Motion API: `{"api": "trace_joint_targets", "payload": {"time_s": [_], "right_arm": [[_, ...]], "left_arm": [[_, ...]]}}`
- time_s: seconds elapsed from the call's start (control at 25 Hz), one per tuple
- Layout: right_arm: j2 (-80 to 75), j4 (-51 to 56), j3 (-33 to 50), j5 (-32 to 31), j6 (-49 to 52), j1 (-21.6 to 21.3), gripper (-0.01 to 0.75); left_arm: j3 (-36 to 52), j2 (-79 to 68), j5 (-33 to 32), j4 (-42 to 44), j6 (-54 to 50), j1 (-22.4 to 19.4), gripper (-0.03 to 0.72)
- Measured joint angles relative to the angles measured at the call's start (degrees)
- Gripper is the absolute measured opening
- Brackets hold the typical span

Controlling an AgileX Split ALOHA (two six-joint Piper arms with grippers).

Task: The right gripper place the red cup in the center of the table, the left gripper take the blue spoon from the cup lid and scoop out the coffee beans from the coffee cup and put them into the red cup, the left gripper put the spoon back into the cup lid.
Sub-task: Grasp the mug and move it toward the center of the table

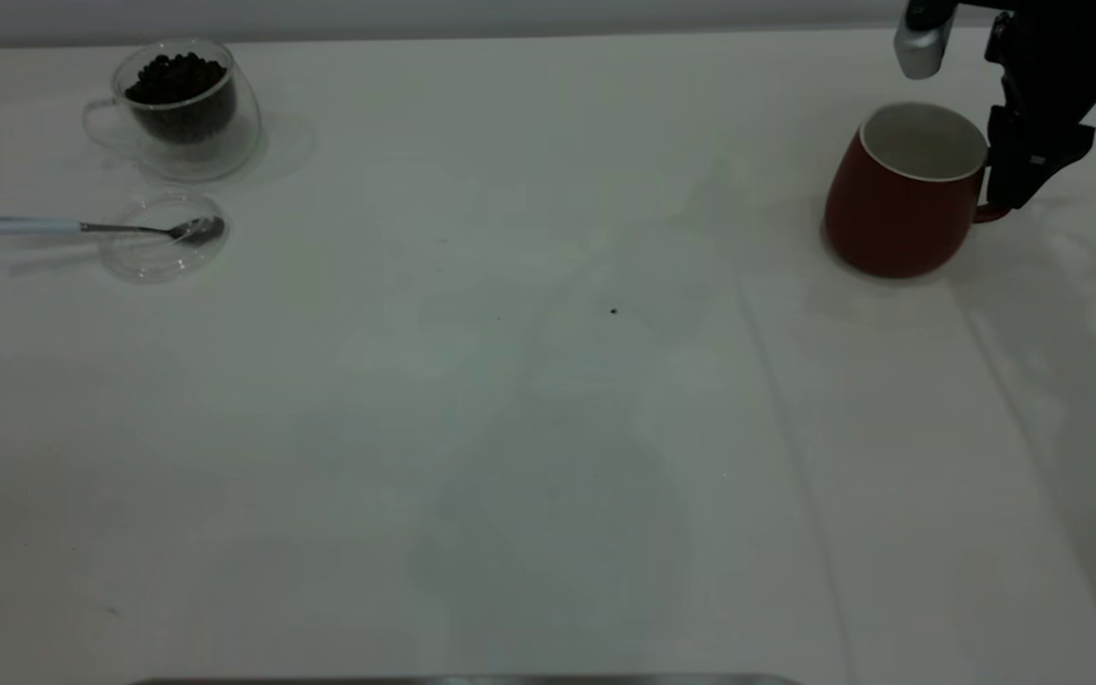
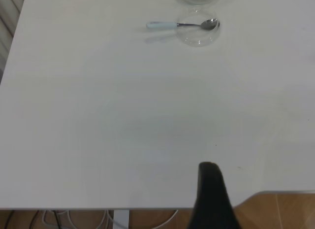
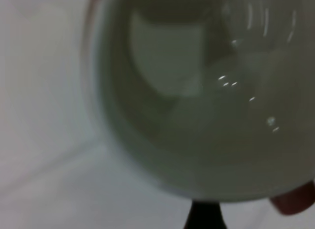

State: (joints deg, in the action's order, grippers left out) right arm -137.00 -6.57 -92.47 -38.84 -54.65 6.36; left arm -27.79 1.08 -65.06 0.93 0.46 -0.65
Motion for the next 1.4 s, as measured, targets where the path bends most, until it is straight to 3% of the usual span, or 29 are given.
{"api": "trace_joint_targets", "payload": {"time_s": [0.4, 0.92, 1.4], "right_arm": [[-1.12, 0.11, -2.25, -1.15, -2.39, 2.24, 0.59], [-1.12, 4.43, -2.51, -1.5, -2.53, 12.59, 0.59], [-1.12, 8.92, -8.85, -2.58, -2.58, 22.58, 0.59]], "left_arm": [[0.0, 0.0, 0.0, 0.0, 0.0, 0.0, 0.584], [0.0, 0.0, 0.0, 0.0, 0.0, 0.0, 0.584], [0.0, 0.0, 0.0, 0.0, -0.05, 0.0, 0.584]]}}
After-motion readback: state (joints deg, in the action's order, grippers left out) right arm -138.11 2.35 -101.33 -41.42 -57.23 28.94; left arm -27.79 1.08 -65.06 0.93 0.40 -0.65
